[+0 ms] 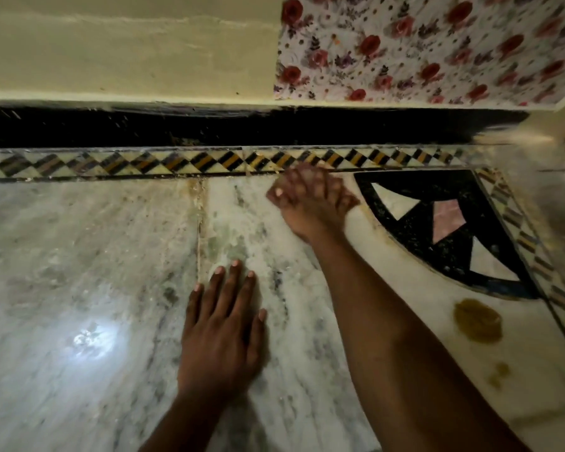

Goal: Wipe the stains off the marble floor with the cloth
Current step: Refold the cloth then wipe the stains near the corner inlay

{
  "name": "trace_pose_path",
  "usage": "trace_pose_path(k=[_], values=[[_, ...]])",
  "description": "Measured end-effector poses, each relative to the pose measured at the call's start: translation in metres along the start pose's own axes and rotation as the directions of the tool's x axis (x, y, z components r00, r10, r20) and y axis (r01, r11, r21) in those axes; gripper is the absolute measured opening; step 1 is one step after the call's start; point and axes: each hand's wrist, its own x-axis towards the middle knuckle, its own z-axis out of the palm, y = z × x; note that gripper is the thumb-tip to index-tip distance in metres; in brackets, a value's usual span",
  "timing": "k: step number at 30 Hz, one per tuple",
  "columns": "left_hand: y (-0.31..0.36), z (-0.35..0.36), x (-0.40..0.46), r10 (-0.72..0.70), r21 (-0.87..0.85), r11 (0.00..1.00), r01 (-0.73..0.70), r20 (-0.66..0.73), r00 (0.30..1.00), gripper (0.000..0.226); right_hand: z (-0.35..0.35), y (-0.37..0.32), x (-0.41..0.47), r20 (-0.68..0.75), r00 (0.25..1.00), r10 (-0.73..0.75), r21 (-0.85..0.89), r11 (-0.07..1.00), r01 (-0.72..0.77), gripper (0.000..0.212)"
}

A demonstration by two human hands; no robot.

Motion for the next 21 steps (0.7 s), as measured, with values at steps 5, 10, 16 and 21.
trace_pose_path(k=[5, 10, 16, 21], values=[[-0.002, -0.004, 0.002, -0.004, -0.003, 1.0, 0.004, 0.001, 1.0, 0.066, 0.009, 0.057, -0.062, 0.019, 0.992, -0.127, -0.051, 0.991, 0.128, 0.069], [-0.003, -0.002, 0.001, 0.009, 0.009, 1.0, -0.009, 0.007, 1.0, 0.066, 0.003, 0.084, -0.037, -0.111, 0.943, 0.313, 0.135, 0.945, -0.297, 0.071], [0.0, -0.009, 0.001, 0.009, 0.0, 1.0, -0.009, 0.003, 1.0, 0.067, 0.005, 0.084, -0.069, -0.027, 1.0, 0.016, 0.028, 0.999, -0.015, 0.067], [0.003, -0.012, 0.0, -0.018, -0.006, 1.0, 0.018, 0.029, 0.999, 0.066, 0.011, 0.15, -0.101, -0.102, 0.952, 0.29, 0.079, 0.956, -0.283, 0.072]])
